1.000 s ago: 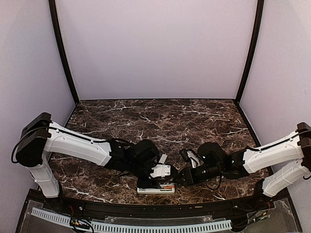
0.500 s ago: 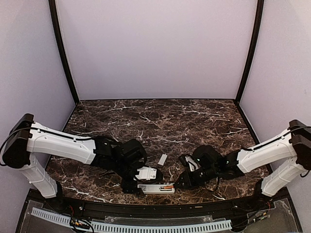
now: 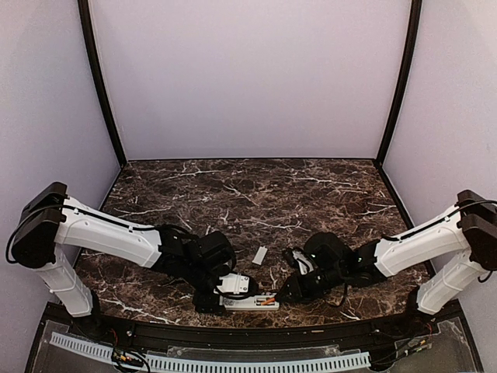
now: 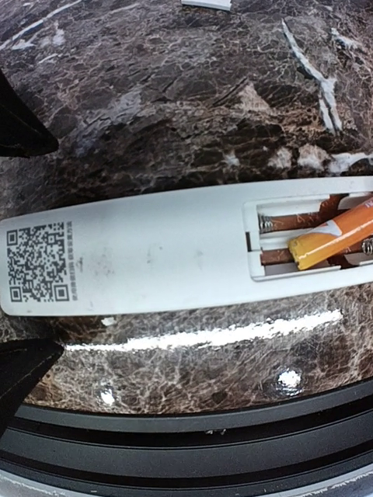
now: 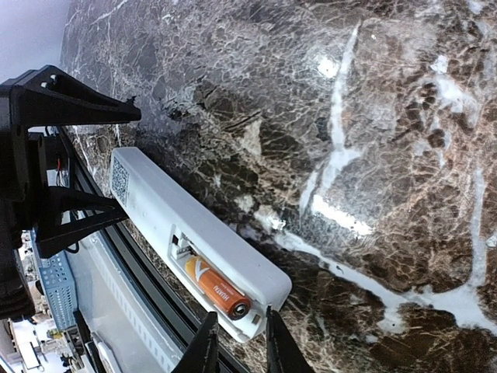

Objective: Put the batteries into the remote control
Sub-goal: Load the battery into the battery compartment.

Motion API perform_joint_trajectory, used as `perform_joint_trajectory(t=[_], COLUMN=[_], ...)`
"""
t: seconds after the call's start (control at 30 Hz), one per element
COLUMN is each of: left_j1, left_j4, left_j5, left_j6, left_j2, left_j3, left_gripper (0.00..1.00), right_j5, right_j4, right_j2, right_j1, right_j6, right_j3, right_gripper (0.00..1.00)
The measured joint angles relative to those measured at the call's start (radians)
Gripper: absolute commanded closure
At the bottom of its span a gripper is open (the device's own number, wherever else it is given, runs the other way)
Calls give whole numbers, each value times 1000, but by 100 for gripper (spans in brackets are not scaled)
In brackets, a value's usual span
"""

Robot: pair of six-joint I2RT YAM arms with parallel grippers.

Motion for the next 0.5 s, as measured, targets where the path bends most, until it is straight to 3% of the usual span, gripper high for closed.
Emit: perform_joint_trajectory(t=[0.3, 0.5], left_j1=[0, 0], left_j4=[20, 47], left_j5=[17, 20], left_j6=[-3, -19], left_j2=[18, 6], left_j3=[-3, -30], left_gripper=[26, 23], right_j5=[5, 64], right_j4=[-28, -173], right_j2=[1, -129], right_j1=[11, 12], right_j6=[-17, -255], right_j3=[30, 101], right_gripper=[76, 59])
